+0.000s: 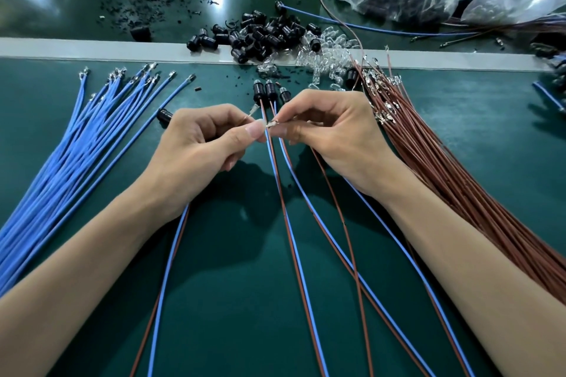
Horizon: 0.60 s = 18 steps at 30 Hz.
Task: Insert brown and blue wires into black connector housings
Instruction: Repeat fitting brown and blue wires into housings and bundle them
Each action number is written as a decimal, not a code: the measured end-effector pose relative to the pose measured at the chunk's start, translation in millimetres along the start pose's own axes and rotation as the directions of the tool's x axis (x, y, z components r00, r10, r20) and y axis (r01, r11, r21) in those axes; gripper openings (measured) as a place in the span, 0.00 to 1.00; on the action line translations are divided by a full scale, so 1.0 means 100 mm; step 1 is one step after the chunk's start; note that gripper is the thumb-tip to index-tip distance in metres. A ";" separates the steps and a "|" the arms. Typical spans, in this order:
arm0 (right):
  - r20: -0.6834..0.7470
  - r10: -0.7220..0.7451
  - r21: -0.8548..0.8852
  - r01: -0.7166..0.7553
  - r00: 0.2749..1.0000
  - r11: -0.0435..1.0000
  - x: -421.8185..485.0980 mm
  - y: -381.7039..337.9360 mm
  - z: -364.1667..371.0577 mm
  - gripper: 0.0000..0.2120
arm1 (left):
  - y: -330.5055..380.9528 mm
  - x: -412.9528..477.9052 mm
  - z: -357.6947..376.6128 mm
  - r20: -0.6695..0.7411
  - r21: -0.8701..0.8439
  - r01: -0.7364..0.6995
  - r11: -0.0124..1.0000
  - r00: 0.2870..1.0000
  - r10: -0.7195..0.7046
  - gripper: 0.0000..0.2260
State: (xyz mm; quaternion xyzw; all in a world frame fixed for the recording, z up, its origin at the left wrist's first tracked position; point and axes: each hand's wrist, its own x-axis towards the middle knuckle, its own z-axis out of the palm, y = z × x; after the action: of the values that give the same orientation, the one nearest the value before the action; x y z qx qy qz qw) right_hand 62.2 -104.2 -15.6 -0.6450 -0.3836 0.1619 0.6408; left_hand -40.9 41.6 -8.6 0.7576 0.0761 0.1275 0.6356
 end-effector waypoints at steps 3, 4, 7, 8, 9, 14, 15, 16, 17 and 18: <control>-0.042 0.009 0.043 -0.007 0.999 0.999 0.01 0.01 0.00 0.08 | 0.00 0.00 0.00 -0.002 -0.019 -0.009 1.000 1.000 0.009 0.07; -0.061 0.020 0.061 -0.016 0.998 0.998 0.02 0.02 -0.01 0.08 | -0.01 0.01 0.01 -0.008 -0.025 -0.009 1.000 1.000 0.009 0.07; -0.073 0.039 0.064 -0.034 0.997 0.997 0.03 0.04 -0.03 0.05 | -0.02 0.01 0.02 -0.019 0.003 -0.013 1.000 1.000 0.013 0.08; -0.058 0.040 0.059 -0.036 0.998 0.998 0.03 0.04 -0.04 0.05 | -0.03 0.01 0.02 -0.020 0.019 -0.016 1.000 1.000 0.016 0.08; -0.043 0.034 0.051 -0.032 0.998 0.998 0.03 0.03 -0.04 0.07 | -0.03 0.01 0.02 -0.022 0.030 -0.017 0.999 1.000 0.018 0.08; -0.069 0.025 0.073 -0.020 0.997 0.997 0.02 0.02 -0.04 0.12 | -0.04 0.01 0.03 -0.022 0.079 -0.024 0.997 0.999 0.025 0.07; -0.078 0.025 0.075 -0.019 0.997 0.997 0.01 0.03 -0.04 0.11 | -0.04 0.00 0.03 -0.018 0.091 -0.026 0.995 0.999 0.028 0.08; -0.074 0.024 0.072 -0.019 0.997 0.997 0.01 0.03 -0.04 0.11 | -0.04 0.00 0.03 -0.013 0.100 -0.029 0.995 0.999 0.031 0.08; -0.059 0.021 0.068 -0.017 0.998 0.998 0.01 0.02 -0.03 0.11 | -0.05 0.00 0.03 -0.009 0.105 -0.030 0.994 0.999 0.031 0.08; -0.043 0.020 0.064 -0.018 0.999 0.998 0.01 0.02 -0.03 0.11 | -0.05 0.00 0.02 -0.006 0.109 -0.028 0.994 1.000 0.029 0.09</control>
State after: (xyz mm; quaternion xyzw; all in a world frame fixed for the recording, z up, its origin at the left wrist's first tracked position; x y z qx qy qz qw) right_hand 65.4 -105.7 -16.9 -0.6311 -0.3580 0.1661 0.6678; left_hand -39.6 40.4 -13.5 0.7916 0.0744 0.1353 0.5913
